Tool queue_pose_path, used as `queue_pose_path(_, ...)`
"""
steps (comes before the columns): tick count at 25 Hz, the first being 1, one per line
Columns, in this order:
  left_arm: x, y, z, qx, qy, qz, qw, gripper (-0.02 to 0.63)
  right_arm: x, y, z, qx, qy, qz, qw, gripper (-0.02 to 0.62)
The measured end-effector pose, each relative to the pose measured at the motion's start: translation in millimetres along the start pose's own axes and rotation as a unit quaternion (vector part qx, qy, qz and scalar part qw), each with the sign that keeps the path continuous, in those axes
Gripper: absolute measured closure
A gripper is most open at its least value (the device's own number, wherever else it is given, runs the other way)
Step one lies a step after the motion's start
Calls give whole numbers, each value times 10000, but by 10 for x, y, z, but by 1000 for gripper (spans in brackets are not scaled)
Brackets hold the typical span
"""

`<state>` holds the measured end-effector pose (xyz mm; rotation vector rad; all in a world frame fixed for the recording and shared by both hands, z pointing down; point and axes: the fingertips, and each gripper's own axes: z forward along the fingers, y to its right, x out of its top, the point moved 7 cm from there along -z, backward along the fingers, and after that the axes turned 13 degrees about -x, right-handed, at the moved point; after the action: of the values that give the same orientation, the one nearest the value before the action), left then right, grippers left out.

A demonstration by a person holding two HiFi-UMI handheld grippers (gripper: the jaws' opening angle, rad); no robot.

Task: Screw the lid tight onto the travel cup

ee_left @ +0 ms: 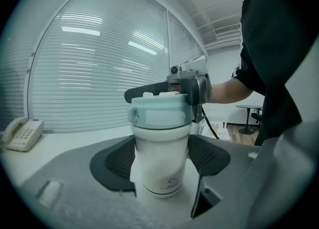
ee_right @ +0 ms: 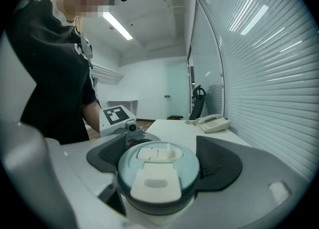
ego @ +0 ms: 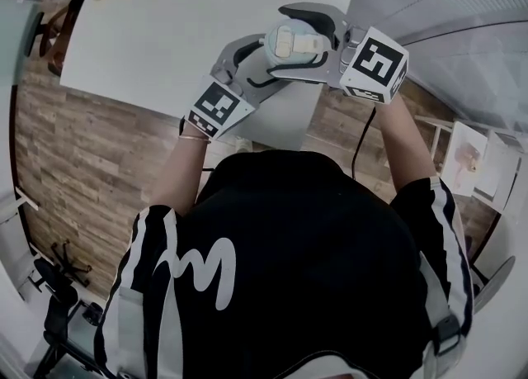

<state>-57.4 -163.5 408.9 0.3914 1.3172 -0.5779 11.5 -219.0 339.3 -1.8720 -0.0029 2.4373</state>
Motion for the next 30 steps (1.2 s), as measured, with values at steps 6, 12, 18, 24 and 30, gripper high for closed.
queue_pose_path(6,-22,-6,-45,-16,2,2,10000,265,-17,-93,26,-1177,18,235,9928,158)
queue_pose_path(12,-24,-15,-52,15,26,7,10000,266,-26,-148,35,-2162,16,407,9755,159)
queue_pose_path(18,-20,-17,-51,-53,16,33,10000,267,-22,-203,44,-3177,-36,647,9460,159)
queue_pose_path(24,-18,-20,-57,-27,-1,36,10000,267,-22,-244,60,-4025,-49,858,9114,158)
queue_pose_path(30,-18,-27,-46,-50,13,44,10000,267,-19,-274,80,-4766,-102,1012,8732,160)
